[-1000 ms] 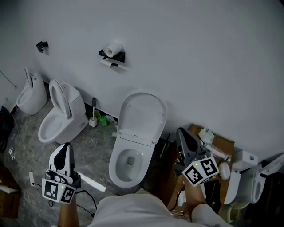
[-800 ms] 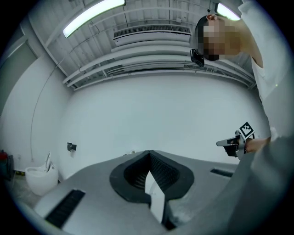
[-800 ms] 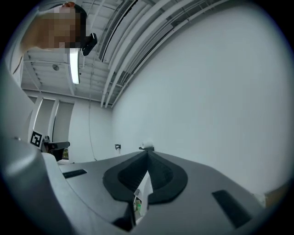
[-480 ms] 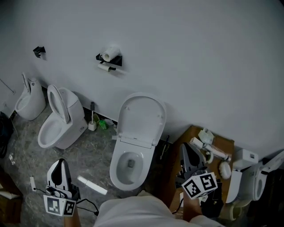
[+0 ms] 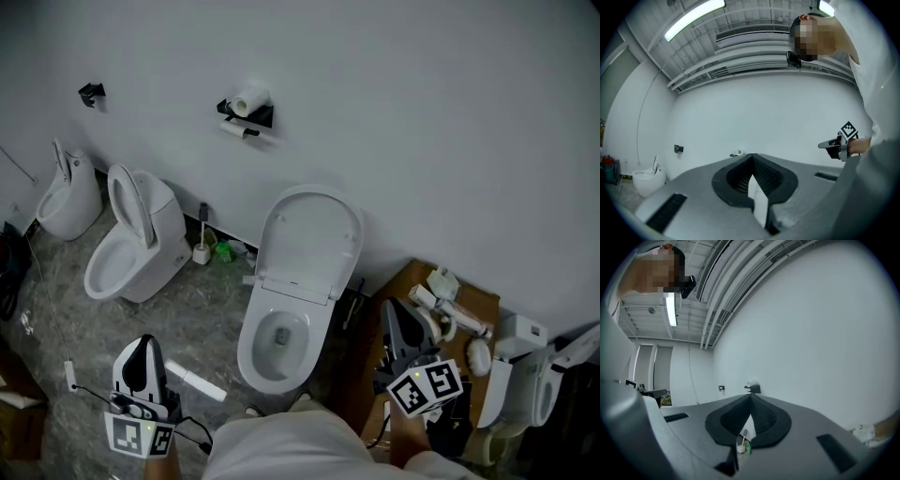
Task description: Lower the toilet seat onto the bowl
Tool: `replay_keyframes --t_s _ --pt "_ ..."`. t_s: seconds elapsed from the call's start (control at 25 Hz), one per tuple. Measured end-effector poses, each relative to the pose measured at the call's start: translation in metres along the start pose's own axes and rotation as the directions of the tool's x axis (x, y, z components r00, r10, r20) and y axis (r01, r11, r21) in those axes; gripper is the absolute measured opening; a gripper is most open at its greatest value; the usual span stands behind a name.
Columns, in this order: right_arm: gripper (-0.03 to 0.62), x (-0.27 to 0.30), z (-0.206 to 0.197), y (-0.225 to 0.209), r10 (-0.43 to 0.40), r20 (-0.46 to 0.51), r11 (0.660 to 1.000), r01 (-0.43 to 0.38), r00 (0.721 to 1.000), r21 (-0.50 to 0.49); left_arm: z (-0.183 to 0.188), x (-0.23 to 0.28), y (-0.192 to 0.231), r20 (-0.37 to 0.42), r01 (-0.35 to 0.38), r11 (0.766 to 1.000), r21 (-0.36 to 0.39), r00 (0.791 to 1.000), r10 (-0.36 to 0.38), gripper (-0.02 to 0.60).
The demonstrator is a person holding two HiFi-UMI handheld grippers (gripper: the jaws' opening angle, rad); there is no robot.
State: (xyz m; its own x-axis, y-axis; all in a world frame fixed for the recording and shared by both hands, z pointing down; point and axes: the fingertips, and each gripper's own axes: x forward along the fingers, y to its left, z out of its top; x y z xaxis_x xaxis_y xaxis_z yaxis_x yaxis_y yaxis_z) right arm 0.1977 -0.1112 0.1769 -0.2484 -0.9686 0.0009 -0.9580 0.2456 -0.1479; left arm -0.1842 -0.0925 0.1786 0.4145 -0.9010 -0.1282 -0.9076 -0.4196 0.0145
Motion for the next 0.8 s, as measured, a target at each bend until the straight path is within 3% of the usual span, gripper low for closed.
replay_keyframes --t_s 0.8 --pt "-0.002 -0.005 -0.002 0.025 0.016 -0.01 0.999 -0.017 1.0 -0.045 0.003 -0.01 0.002 0.033 0.047 0.999 -0.012 0.998 -0.047 0.005"
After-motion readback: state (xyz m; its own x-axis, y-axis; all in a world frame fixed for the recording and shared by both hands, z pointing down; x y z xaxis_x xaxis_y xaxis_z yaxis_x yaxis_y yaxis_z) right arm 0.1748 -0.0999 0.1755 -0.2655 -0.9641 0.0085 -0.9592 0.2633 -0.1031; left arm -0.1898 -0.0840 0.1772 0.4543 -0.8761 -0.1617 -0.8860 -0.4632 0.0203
